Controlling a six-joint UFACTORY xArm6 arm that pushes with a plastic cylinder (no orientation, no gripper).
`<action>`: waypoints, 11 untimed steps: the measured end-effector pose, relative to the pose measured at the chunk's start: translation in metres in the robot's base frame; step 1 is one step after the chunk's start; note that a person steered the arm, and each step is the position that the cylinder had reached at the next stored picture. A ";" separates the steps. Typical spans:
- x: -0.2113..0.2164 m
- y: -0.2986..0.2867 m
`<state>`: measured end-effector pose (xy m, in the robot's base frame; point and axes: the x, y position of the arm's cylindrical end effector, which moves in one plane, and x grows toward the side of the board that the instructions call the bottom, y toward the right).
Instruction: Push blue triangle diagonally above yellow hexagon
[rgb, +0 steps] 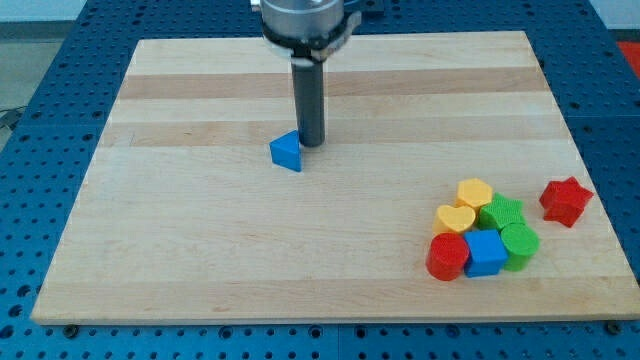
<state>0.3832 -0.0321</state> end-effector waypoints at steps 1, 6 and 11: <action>-0.026 -0.013; 0.066 -0.012; 0.024 -0.107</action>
